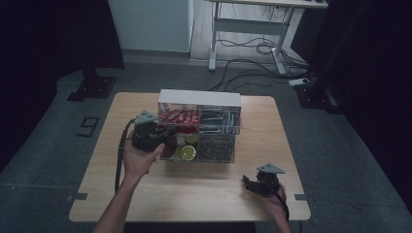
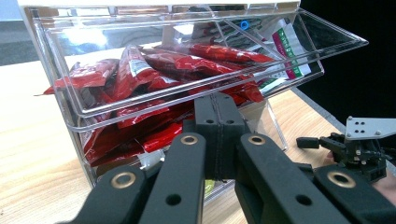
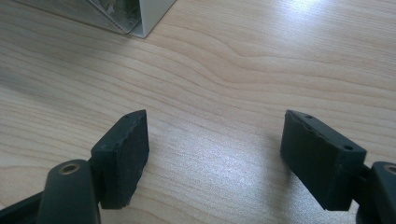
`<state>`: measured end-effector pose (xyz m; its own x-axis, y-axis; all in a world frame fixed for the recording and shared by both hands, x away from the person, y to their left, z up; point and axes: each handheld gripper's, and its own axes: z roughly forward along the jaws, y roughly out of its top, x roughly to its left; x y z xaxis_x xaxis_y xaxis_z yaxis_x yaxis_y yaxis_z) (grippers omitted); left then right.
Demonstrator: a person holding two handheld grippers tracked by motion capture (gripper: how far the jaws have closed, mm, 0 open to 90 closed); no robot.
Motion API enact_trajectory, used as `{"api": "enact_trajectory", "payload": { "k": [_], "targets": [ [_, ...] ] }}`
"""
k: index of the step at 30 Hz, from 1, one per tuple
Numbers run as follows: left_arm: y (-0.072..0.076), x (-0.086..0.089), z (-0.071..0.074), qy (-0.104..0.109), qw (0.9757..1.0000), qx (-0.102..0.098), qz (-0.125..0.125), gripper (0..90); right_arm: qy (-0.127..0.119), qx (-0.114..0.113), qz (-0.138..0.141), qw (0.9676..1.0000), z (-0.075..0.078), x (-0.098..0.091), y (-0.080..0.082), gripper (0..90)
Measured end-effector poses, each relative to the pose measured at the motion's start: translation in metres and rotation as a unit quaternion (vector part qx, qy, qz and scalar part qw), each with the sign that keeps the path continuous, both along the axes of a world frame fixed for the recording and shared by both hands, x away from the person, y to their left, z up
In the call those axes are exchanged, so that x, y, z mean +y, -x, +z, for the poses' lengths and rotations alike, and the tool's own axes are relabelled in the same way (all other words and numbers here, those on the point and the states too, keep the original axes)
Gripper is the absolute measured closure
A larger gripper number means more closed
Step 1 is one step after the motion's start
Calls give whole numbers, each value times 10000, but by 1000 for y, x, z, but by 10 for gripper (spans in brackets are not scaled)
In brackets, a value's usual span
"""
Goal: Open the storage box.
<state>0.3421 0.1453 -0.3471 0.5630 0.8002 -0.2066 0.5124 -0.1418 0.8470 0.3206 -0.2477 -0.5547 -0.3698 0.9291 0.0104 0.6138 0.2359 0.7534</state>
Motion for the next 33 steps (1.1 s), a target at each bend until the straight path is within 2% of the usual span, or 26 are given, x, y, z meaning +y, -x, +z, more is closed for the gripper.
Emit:
{"api": "enact_trajectory", "payload": {
  "k": [6,15,28,33],
  "targets": [
    [-2,0,3,19,10000,-32,18,900,0,-3,-11,10000,0,0,0,237],
    [-5,-3,17,29,9998,-168,69,900,-2,-6,-15,10000,0,0,0,238],
    [-13,-4,32,216,9991,-315,200,900,-8,1,-38,10000,0,0,0,239],
    [-14,-4,34,203,9990,-333,219,900,-6,1,-46,10000,0,0,0,240]
  ]
}}
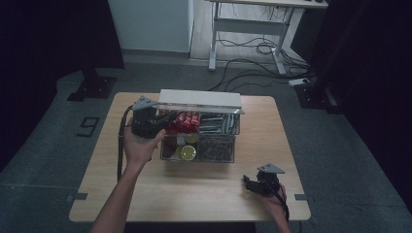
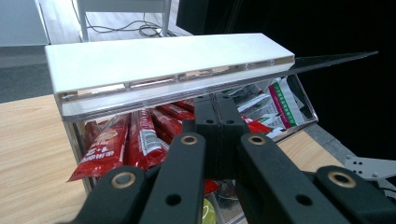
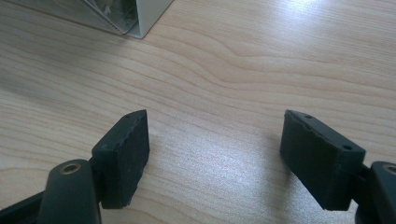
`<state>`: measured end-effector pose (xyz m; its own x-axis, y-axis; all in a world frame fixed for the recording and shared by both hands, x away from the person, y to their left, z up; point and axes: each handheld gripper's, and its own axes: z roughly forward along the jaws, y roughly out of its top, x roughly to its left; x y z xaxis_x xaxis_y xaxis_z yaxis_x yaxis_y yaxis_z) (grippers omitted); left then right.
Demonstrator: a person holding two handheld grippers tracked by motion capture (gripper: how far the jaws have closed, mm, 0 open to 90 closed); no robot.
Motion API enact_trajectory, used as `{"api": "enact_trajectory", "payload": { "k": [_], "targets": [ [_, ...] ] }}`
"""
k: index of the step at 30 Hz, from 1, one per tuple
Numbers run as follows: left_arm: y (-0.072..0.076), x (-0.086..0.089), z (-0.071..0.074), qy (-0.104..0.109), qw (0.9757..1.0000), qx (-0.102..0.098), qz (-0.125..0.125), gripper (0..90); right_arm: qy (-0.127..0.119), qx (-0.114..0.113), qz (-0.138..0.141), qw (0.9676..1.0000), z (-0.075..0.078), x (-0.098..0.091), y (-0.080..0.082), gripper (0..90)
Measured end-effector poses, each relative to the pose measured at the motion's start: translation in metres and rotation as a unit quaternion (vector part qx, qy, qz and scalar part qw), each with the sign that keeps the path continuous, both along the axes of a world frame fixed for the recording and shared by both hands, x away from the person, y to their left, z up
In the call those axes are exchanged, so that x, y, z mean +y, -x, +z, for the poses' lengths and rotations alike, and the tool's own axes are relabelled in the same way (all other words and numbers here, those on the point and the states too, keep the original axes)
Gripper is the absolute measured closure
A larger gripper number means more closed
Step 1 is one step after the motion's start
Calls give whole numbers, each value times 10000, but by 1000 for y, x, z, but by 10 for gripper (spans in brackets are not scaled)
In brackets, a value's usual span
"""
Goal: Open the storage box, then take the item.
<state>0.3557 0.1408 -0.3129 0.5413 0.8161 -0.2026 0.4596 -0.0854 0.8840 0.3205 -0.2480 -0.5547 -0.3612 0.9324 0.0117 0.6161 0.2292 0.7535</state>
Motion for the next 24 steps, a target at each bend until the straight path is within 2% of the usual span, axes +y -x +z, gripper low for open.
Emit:
{"api": "enact_trajectory", "payload": {
  "k": [7,16,18,21,24],
  "targets": [
    [-1,0,-1,23,10000,37,-21,900,2,-6,-23,10000,0,0,0,251],
    [-3,2,0,25,10000,41,-60,900,14,-76,-100,9999,2,3,2,323],
    [-4,2,-1,55,9999,53,-68,900,-57,-128,-79,9999,6,4,2,334],
    [-5,3,-3,87,9999,70,-83,900,-324,-256,-54,9991,17,7,4,356],
    [-7,2,-4,89,9999,91,-101,900,-399,-406,61,9984,28,12,6,379]
  ]
}}
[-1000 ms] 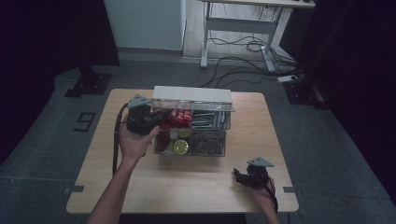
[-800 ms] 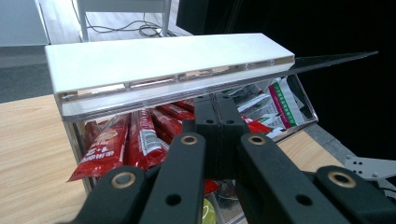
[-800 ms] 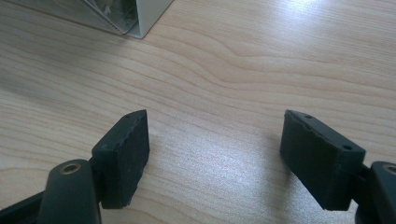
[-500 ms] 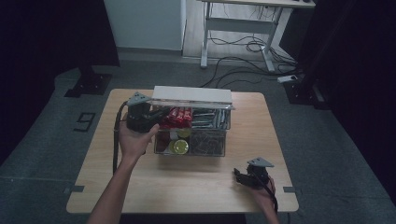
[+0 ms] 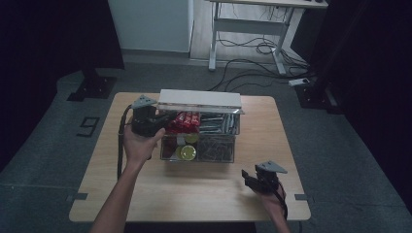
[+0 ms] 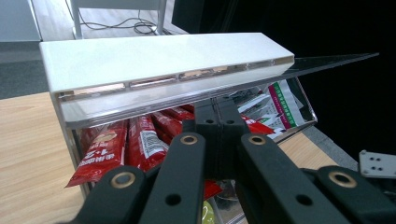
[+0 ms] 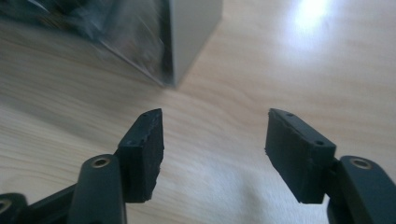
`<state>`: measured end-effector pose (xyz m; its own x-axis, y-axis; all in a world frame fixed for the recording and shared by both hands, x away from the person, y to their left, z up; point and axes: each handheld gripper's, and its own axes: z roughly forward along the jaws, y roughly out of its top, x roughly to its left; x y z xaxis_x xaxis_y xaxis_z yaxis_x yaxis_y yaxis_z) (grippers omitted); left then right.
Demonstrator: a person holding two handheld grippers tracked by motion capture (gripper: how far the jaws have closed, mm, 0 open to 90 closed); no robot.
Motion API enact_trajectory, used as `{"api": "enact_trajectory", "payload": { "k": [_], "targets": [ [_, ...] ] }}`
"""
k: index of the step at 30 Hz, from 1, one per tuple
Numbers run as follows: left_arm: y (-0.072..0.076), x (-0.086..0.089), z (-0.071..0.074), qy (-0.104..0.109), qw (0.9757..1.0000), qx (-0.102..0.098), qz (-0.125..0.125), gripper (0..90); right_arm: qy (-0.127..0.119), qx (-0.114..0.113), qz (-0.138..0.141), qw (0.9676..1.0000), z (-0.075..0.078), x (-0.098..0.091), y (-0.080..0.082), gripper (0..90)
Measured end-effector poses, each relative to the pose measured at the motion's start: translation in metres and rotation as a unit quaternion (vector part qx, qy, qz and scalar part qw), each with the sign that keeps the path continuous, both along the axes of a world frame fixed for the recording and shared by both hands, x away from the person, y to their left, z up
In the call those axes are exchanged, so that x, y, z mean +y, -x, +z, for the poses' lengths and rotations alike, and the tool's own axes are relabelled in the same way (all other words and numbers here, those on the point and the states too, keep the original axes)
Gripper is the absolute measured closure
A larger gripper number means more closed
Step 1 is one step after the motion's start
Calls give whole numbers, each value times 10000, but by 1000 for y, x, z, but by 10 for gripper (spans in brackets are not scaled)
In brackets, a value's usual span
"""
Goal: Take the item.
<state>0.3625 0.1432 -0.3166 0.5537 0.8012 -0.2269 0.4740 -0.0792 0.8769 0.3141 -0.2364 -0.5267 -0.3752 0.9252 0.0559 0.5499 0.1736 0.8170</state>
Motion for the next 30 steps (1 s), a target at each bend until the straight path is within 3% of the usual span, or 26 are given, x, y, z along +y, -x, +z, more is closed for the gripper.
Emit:
{"api": "enact_trajectory", "payload": {
  "k": [3,4,5,6,8,9,10,12,13,18,30],
  "targets": [
    [-1,-2,-1,-8,10000,14,-16,900,-40,-119,52,9999,11,2,1,396],
    [-1,-3,-1,-18,10000,17,-26,900,-185,-271,84,9994,26,4,1,412],
    [-1,-3,-1,-18,10000,17,-26,900,-185,-271,84,9994,26,4,1,412],
    [-2,-3,0,2,10000,24,-29,900,-339,-418,137,9985,42,5,1,423],
    [-2,-3,0,9,10000,27,-41,900,-402,-548,220,9974,58,7,0,430],
    [-2,-3,0,9,10000,27,-41,900,-402,-548,220,9974,58,7,0,430],
    [-2,-3,0,23,10000,27,-46,900,-466,-656,315,9963,73,8,-1,444],
    [-2,-3,-1,39,10000,32,-52,900,-564,-729,388,9950,86,9,-2,456],
    [-2,-3,-1,39,10000,32,-52,900,-564,-729,388,9950,86,9,-2,456],
    [-3,-4,-1,34,10000,44,-69,900,-589,-935,583,9922,114,18,-5,477],
    [-3,-4,0,2,10000,56,-81,900,-570,-1051,775,9898,133,37,-15,498]
  ]
}}
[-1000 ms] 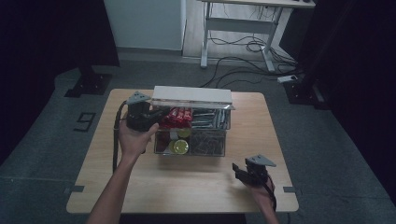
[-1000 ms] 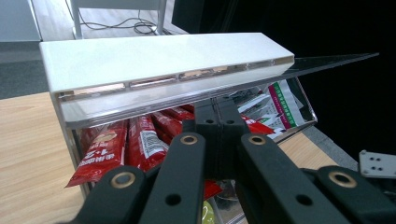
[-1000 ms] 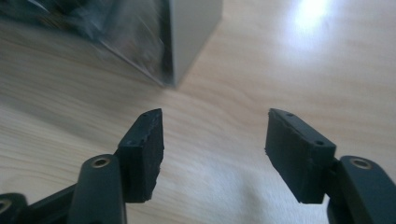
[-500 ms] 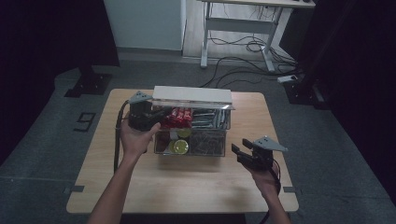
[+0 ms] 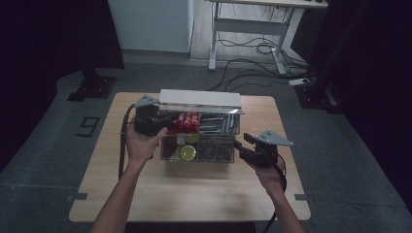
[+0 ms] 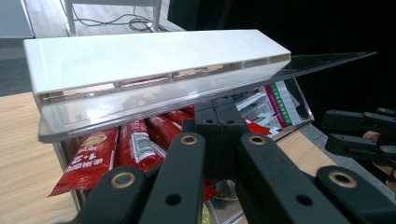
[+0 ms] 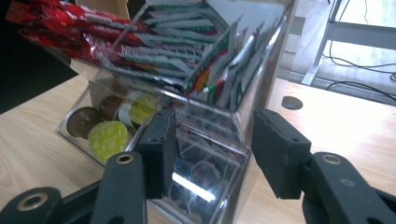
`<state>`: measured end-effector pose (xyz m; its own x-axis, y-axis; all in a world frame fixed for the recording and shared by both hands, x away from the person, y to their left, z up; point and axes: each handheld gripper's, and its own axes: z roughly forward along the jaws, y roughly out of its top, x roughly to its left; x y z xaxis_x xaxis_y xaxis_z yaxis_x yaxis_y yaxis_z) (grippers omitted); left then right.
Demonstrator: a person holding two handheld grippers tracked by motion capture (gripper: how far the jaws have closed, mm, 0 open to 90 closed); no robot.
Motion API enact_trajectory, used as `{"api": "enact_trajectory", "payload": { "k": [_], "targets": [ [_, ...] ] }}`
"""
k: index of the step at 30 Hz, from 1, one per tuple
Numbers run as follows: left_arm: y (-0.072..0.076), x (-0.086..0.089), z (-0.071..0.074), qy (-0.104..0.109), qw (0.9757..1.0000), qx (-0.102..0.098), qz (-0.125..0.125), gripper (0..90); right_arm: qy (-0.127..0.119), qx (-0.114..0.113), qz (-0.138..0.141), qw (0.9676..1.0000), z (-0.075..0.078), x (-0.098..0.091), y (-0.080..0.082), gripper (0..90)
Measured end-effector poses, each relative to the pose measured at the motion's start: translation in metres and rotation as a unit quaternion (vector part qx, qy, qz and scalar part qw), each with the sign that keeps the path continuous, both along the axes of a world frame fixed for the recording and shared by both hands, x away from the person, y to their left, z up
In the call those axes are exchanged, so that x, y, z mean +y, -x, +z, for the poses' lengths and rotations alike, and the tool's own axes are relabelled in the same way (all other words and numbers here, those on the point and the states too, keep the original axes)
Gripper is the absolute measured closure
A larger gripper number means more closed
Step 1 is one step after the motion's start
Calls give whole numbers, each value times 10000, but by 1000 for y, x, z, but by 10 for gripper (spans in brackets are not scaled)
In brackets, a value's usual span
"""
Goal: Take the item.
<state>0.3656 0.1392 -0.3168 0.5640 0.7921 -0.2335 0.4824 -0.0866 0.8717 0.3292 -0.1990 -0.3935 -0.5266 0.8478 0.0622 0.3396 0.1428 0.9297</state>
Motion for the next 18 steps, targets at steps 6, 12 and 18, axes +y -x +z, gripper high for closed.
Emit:
{"api": "enact_trajectory", "payload": {
  "k": [6,12,18],
  "targets": [
    [0,0,0,22,10000,-7,7,900,17,-51,36,10000,7,6,-4,508],
    [1,0,0,26,10000,-5,6,900,71,-99,51,9999,14,15,-11,524],
    [1,0,0,29,10000,-6,0,900,110,-107,30,9999,17,21,-18,531]
  ]
}}
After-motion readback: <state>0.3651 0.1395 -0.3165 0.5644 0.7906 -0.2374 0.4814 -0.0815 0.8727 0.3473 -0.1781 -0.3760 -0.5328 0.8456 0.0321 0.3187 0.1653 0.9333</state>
